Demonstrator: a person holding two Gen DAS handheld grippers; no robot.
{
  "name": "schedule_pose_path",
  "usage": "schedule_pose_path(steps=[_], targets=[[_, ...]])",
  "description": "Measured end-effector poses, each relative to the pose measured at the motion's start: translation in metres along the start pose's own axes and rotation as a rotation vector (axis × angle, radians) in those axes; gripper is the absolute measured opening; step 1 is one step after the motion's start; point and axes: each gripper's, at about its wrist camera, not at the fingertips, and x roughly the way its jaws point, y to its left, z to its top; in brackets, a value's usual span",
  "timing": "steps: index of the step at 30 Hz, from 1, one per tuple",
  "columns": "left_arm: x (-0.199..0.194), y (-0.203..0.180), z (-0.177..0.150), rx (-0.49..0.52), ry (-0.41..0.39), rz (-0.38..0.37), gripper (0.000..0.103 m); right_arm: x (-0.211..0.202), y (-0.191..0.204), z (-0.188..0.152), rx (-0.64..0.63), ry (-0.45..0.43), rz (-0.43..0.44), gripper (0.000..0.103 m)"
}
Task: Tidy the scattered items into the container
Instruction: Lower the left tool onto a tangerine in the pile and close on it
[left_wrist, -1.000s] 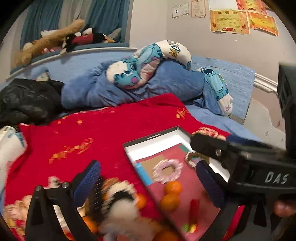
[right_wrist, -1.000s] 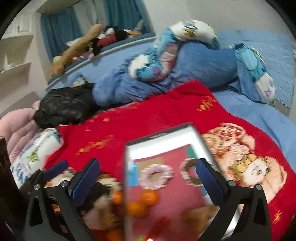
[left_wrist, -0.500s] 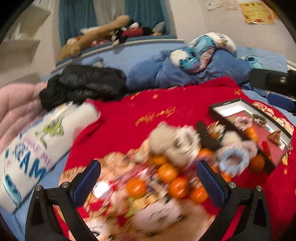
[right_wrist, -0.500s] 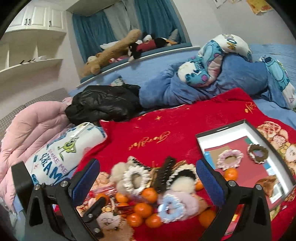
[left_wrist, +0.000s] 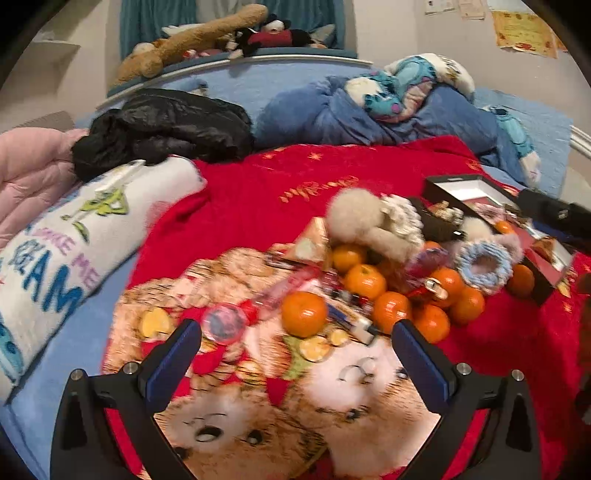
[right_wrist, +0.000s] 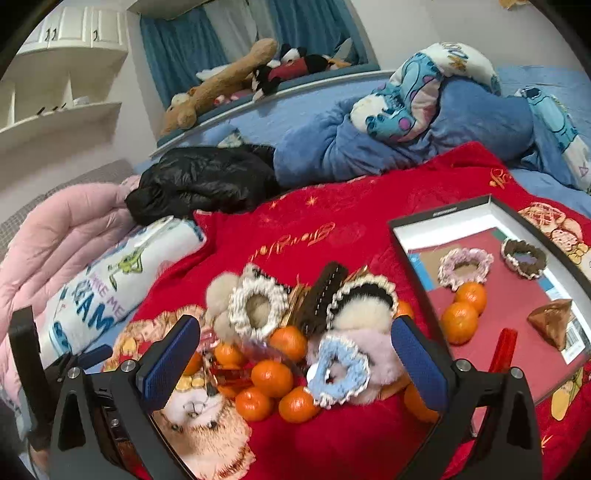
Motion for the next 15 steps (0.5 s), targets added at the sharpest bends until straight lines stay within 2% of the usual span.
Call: schedule_pose_path(steps=[5,10,15], targets=[[0.012,-0.01,-0.001,0.006,0.02,-0.023,0.103,0.008,-0.007,-0.005,0.012,0.013,0.009,0.103],[0.025,-0.007,0.003,-0.022,0.04,-0.004,0.103,0.011,-0.005,-0.007,-0.013,0.023,0.019,0.103],[0.048,0.0,0.002,-0.057,0.105,-0.009,0.103,0.013,-0.007,-0.008,-0.002,0.034,0.0,0.103]])
